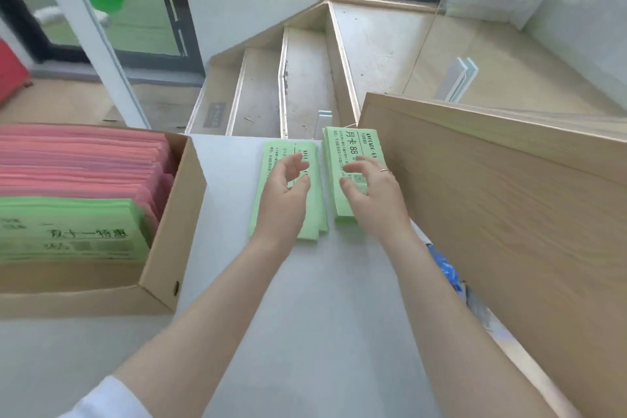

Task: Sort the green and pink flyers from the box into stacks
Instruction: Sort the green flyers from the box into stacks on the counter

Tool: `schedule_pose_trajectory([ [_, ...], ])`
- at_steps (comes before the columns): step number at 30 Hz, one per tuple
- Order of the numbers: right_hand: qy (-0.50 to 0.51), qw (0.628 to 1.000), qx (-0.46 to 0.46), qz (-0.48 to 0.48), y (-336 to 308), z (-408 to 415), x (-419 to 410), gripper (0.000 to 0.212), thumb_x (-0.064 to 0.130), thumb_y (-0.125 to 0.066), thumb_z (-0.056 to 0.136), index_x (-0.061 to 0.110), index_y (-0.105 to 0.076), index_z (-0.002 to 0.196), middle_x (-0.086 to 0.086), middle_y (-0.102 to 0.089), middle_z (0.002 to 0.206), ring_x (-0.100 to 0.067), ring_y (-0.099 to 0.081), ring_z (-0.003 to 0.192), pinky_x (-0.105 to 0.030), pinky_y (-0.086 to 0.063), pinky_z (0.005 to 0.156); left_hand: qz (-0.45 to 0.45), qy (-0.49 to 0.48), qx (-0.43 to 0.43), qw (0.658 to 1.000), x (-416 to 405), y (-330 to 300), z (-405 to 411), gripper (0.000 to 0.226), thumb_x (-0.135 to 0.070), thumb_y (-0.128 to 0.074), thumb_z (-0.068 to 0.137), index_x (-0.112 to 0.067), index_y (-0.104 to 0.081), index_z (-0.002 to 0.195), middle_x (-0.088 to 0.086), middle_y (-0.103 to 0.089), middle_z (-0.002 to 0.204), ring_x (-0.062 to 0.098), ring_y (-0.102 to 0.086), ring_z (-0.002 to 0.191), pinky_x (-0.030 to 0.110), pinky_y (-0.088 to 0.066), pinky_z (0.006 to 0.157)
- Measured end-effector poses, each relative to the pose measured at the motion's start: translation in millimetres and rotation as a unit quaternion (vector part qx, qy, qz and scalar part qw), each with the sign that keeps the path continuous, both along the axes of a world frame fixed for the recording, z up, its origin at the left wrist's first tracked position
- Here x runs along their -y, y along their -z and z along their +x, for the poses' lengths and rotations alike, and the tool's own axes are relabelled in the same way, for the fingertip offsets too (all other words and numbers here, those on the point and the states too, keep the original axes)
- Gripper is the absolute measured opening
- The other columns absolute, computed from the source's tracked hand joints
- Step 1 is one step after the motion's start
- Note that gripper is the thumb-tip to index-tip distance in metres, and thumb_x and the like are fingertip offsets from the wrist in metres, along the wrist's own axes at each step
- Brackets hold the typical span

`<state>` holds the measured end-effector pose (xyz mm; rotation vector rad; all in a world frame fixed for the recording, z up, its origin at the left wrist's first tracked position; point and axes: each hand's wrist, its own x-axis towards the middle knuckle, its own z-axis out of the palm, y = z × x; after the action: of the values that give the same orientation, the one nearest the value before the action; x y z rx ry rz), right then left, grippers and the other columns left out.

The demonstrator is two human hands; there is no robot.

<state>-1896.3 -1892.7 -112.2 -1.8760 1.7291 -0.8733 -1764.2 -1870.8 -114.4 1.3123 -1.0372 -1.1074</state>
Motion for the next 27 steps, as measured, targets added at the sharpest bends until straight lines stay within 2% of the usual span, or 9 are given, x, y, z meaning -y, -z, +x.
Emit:
schedule_pose_trajectory([
  [2,-0.068,0.997,0.021,-0.016,-8,26,-11,0.025,0.015,-0.055,0.091,0.011,-0.06,0.115,-0.003,-0.054,0.126,-0.016,-0.046,0.121,-0.015,-0.029,0.09,-0.01,-0.025,-0.002,1.0,-24,-7,22,0.029,-0.003,-0.042,0.093,-0.025,-0.056,0.105,-0.011,-0.062,0.106,0.004,-0.054,0.106,0.009,-0.042,0.08],
  [4,-0.143,0.989,0.032,-0.012,-16,55,-24,0.029,0.016,-0.053,0.092,0.014,-0.056,0.12,0.001,-0.057,0.124,-0.011,-0.049,0.116,-0.012,-0.029,0.086,-0.029,-0.044,0.031,0.998,-48,-15,46,0.029,-0.002,-0.043,0.092,-0.025,-0.061,0.096,-0.009,-0.066,0.1,0.003,-0.058,0.102,0.013,-0.042,0.083],
  [8,-0.271,0.962,0.004,-0.034,-25,108,-45,0.025,0.015,-0.053,0.091,0.015,-0.06,0.116,0.0,-0.06,0.119,-0.014,-0.052,0.111,-0.014,-0.03,0.082,-0.079,-0.073,0.127,0.986,-91,-34,101,0.024,-0.001,-0.047,0.091,-0.015,-0.066,0.093,-0.006,-0.068,0.09,0.0,-0.063,0.083,0.012,-0.045,0.079],
  [12,-0.313,0.948,-0.004,-0.061,-34,151,-57,0.022,0.013,-0.055,0.09,0.013,-0.062,0.111,0.0,-0.062,0.11,-0.013,-0.052,0.101,-0.004,-0.029,0.077,-0.164,-0.075,0.319,0.931,-114,-52,169,0.021,-0.003,-0.048,0.089,-0.014,-0.064,0.095,-0.008,-0.063,0.089,-0.001,-0.061,0.079,0.008,-0.041,0.074],
  [16,-0.316,0.946,0.005,-0.074,-30,192,-66,0.03,0.011,-0.055,0.089,0.012,-0.055,0.12,0.003,-0.058,0.114,-0.005,-0.051,0.094,-0.012,-0.033,0.081,-0.143,-0.107,0.347,0.921,-116,-48,234,0.021,0.001,-0.049,0.091,-0.014,-0.064,0.095,-0.011,-0.06,0.085,-0.012,-0.057,0.07,0.001,-0.036,0.065],
  [19,-0.303,0.949,-0.029,-0.079,-28,223,-65,0.025,0.013,-0.054,0.09,0.016,-0.06,0.114,0.009,-0.055,0.106,-0.007,-0.048,0.088,-0.023,-0.04,0.086,-0.136,-0.076,0.389,0.908,-105,-43,281,0.022,0.001,-0.051,0.09,-0.016,-0.065,0.093,-0.012,-0.062,0.086,-0.004,-0.059,0.078,0.002,-0.038,0.072],
  [21,-0.283,0.955,-0.04,-0.075,-29,246,-65,0.024,0.016,-0.054,0.09,0.018,-0.06,0.113,0.008,-0.057,0.112,-0.01,-0.052,0.098,-0.025,-0.04,0.092,-0.138,-0.023,0.432,0.891,-92,-42,313,0.022,-0.001,-0.051,0.09,-0.016,-0.065,0.096,-0.011,-0.062,0.091,0.002,-0.058,0.084,0.003,-0.038,0.079],
  [24,-0.258,0.962,-0.072,-0.056,-33,279,-67,0.027,0.02,-0.053,0.092,0.019,-0.058,0.119,0.007,-0.056,0.123,-0.009,-0.05,0.114,-0.022,-0.037,0.097,-0.138,0.074,0.518,0.841,-76,-39,356,0.022,-0.006,-0.052,0.091,-0.013,-0.064,0.108,-0.008,-0.06,0.105,0.006,-0.055,0.095,0.014,-0.04,0.087],
  [27,-0.234,0.963,-0.126,-0.04,-32,307,-68,0.03,0.022,-0.05,0.094,0.02,-0.055,0.124,0.006,-0.053,0.129,-0.013,-0.047,0.12,-0.03,-0.038,0.102,-0.158,0.151,0.569,0.793,-60,-33,393,0.032,-0.007,-0.053,0.09,-0.012,-0.06,0.121,-0.001,-0.059,0.123,0.015,-0.054,0.112,0.023,-0.038,0.097],
])
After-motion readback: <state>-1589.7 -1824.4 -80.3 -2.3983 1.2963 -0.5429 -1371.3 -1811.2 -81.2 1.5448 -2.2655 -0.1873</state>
